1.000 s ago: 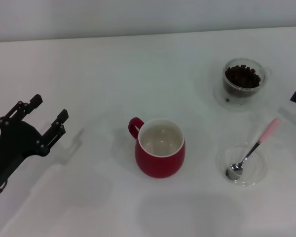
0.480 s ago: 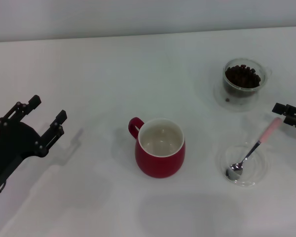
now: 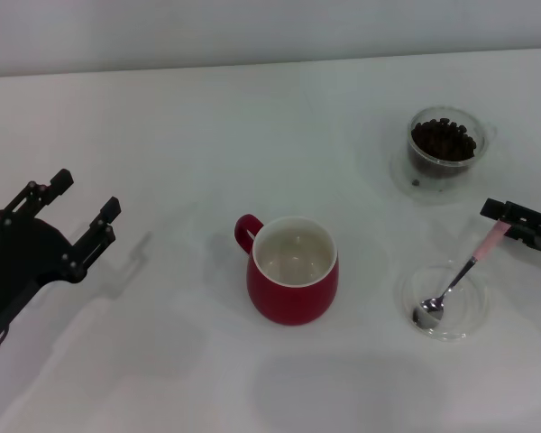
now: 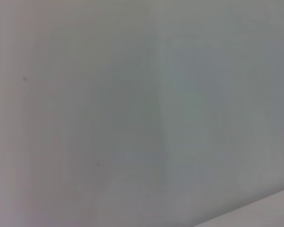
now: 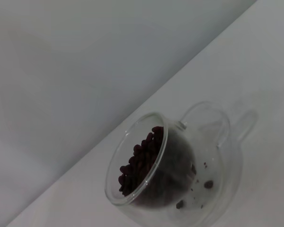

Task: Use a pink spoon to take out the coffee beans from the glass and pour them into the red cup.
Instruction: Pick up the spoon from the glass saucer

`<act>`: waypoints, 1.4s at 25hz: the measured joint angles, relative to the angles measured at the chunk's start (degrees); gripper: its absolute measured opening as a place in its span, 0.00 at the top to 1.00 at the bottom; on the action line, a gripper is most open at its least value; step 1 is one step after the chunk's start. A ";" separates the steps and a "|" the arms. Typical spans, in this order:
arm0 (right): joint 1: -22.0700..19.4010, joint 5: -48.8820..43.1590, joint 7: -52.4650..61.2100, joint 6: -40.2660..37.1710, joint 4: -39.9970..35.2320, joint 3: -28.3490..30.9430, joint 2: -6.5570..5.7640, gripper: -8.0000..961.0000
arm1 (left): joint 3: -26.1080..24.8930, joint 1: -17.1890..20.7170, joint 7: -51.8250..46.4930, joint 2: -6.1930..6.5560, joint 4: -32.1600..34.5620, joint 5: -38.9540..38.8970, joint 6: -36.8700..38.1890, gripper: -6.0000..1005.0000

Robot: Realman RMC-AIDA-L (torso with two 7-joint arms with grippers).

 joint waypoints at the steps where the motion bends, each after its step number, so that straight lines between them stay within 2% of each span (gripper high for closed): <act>1: 0.00 0.00 -0.15 0.03 0.00 -0.03 0.08 0.15 | 0.00 -0.08 0.00 0.00 0.02 0.00 0.00 0.34; 9: 0.15 0.00 -0.69 0.28 0.00 -0.33 0.46 0.16 | 0.00 -0.29 0.00 0.00 0.03 0.00 0.09 0.34; 15: 0.24 0.01 -0.70 0.26 0.00 -0.50 0.53 0.39 | 0.00 -0.27 0.00 0.00 0.03 -0.54 0.07 0.34; 26: 0.10 0.00 -0.70 -0.09 -0.01 -0.74 0.19 0.40 | 0.00 -0.21 0.00 0.00 0.03 -1.20 0.40 0.34; 35: 0.34 -0.50 -0.69 -0.11 -0.35 -0.79 0.48 0.41 | 0.00 -0.29 0.00 0.00 0.03 -1.34 0.37 0.34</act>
